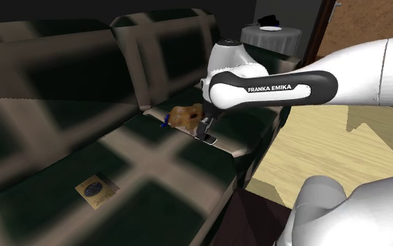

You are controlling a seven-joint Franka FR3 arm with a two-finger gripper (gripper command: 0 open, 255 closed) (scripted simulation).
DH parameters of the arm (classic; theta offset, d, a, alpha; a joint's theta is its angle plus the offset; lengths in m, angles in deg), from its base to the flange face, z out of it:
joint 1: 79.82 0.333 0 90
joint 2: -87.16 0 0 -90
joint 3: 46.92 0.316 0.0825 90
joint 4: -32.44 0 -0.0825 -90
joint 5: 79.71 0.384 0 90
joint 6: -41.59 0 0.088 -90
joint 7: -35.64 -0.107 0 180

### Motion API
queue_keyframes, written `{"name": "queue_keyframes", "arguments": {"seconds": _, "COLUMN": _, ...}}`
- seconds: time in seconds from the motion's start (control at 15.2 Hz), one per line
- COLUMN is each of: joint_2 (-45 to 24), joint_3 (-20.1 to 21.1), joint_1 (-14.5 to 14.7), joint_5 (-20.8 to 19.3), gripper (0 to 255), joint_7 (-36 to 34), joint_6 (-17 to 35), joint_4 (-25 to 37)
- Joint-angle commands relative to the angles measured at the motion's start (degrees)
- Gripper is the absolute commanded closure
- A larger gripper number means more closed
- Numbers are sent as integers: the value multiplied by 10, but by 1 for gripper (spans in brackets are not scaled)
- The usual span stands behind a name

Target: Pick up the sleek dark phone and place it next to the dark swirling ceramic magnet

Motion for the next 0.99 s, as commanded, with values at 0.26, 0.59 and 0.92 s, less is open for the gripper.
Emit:
{"name": "queue_keyframes", "arguments": {"seconds": 0.26, "joint_2": -102, "joint_3": -81, "joint_1": 7, "joint_5": 17, "gripper": 0, "joint_7": 86, "joint_6": 98, "joint_4": 15}}
{"name": "queue_keyframes", "arguments": {"seconds": 0.59, "joint_2": -206, "joint_3": -151, "joint_1": 29, "joint_5": 79, "gripper": 0, "joint_7": 181, "joint_6": 170, "joint_4": 47}}
{"name": "queue_keyframes", "arguments": {"seconds": 0.92, "joint_2": -334, "joint_3": -206, "joint_1": 47, "joint_5": 212, "gripper": 0, "joint_7": 319, "joint_6": 215, "joint_4": 102}}
